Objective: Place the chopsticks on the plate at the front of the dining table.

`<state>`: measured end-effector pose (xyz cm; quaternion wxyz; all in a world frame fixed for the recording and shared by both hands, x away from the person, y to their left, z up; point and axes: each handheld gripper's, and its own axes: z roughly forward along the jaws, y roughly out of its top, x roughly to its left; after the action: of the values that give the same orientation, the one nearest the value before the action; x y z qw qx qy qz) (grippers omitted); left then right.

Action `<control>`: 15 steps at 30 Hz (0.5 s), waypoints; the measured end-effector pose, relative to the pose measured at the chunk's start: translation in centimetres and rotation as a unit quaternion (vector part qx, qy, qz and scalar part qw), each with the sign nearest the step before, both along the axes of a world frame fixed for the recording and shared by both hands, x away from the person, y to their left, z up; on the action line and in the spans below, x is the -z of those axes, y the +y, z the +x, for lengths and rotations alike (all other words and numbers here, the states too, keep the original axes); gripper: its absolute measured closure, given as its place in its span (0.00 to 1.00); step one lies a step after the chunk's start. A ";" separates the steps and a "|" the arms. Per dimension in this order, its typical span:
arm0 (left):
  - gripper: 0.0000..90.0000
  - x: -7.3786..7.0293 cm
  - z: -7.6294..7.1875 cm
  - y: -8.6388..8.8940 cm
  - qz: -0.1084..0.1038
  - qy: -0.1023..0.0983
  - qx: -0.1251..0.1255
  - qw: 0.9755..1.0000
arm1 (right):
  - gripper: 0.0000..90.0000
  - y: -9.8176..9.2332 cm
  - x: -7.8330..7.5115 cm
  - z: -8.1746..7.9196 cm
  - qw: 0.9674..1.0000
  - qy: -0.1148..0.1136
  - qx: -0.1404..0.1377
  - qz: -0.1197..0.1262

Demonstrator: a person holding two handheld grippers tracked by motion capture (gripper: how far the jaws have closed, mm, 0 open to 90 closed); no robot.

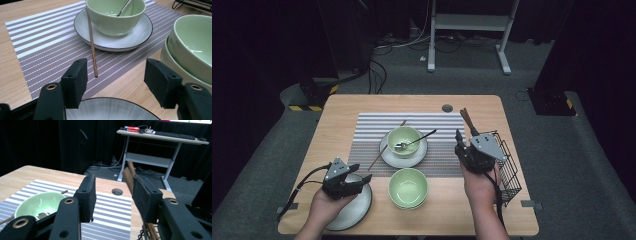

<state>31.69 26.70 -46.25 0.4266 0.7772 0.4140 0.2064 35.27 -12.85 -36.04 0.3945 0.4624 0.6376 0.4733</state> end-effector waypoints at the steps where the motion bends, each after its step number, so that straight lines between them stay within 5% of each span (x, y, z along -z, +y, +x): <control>1: 0.39 0.0 0.0 0.0 0.001 -0.001 0.000 1.000 | 0.60 -0.1 -0.1 0.1 1.000 -0.001 0.001 -0.001; 15: 0.40 0.2 0.0 -0.1 0.007 -0.003 -0.001 1.000 | 0.64 -0.9 -0.9 1.8 1.000 -0.002 0.012 -0.001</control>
<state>31.71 26.60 -46.45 0.4223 0.7792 0.4117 0.2119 37.09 -13.77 -35.14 0.4017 0.4691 0.6315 0.4689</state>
